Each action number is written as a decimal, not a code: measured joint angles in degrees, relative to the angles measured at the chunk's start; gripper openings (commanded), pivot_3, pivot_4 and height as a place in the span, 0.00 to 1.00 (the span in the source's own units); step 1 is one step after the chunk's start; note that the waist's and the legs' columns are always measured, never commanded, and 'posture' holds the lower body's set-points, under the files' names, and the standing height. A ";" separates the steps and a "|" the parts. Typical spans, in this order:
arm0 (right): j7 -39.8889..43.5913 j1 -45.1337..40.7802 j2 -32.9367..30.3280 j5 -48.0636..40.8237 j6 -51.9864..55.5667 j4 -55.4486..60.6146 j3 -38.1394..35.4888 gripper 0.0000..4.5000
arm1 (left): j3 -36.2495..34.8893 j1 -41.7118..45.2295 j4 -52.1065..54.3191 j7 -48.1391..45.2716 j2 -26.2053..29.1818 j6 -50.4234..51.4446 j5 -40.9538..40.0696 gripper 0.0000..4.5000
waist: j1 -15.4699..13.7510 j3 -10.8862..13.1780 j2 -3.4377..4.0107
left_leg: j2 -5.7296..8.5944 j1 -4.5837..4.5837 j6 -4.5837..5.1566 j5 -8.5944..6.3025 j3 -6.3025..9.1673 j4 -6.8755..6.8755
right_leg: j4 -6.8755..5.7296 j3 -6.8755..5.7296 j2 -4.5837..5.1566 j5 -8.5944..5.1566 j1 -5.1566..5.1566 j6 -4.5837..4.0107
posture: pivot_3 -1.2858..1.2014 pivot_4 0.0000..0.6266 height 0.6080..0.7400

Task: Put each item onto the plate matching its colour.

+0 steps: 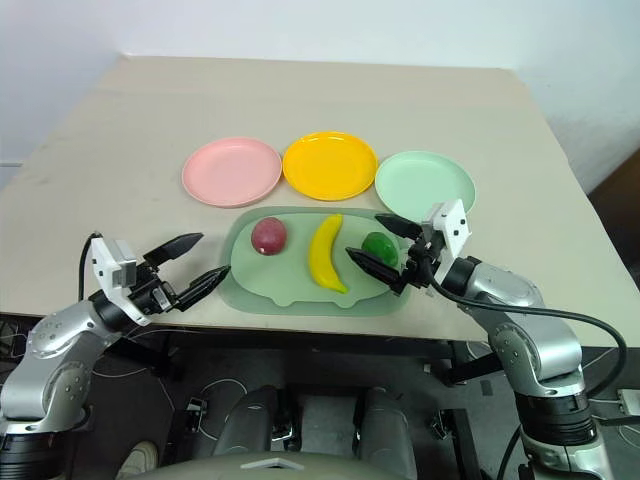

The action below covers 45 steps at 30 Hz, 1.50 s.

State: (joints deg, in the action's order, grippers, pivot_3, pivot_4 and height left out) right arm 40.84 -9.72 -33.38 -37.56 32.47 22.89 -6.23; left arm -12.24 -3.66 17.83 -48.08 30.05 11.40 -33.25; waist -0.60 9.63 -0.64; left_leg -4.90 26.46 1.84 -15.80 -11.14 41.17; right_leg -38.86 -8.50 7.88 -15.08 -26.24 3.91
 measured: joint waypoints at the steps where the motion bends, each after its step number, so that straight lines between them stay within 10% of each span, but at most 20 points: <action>1: -0.23 -0.03 0.00 -0.38 0.67 0.00 -0.12 0.99 | 0.19 0.01 0.19 0.30 -0.48 0.37 0.00 1.00 | 0.02 0.00 0.00 | 0.00 0.00 0.00 0.00 0.00 0.00 | 0.00 0.00 0.00 0.00 0.00 0.00 | 0.52 0.24 0.66; 28: -10.07 -5.14 -0.80 5.26 16.88 -7.08 5.58 0.99 | 2.55 2.83 1.15 1.93 -1.97 3.07 -1.02 1.00 | 0.12 0.00 0.01 | 0.00 0.02 -0.08 0.06 -0.04 -0.02 | 0.01 0.02 -0.02 0.04 -0.03 0.07 | 0.52 0.24 0.66; 34: -8.50 -5.46 -0.70 5.41 15.70 -7.97 4.68 0.59 | 2.30 2.15 0.56 1.56 -1.97 1.61 -0.90 1.00 | 0.13 0.00 0.01 | -0.01 0.03 -0.05 0.03 -0.04 -0.02 | 0.02 0.02 -0.02 0.07 -0.04 0.13 | 0.52 0.24 0.66; 45: -6.18 -13.48 -0.41 2.62 14.32 -9.35 -0.47 0.59 | 1.91 1.08 0.75 2.38 -1.90 0.66 -0.52 1.00 | 0.40 0.01 0.03 | -0.01 0.02 0.01 0.00 -0.05 -0.03 | 0.03 0.02 -0.03 0.08 -0.06 0.13 | 0.52 0.24 0.66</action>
State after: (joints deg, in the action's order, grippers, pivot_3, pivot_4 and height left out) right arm 34.65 -23.20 -33.80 -34.94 46.80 13.54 -6.69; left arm -10.32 -2.58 18.58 -45.70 28.15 12.06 -33.77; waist -0.20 9.64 -0.62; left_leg -4.91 26.48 1.84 -15.79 -11.19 41.14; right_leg -38.83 -8.48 7.85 -15.00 -26.30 4.05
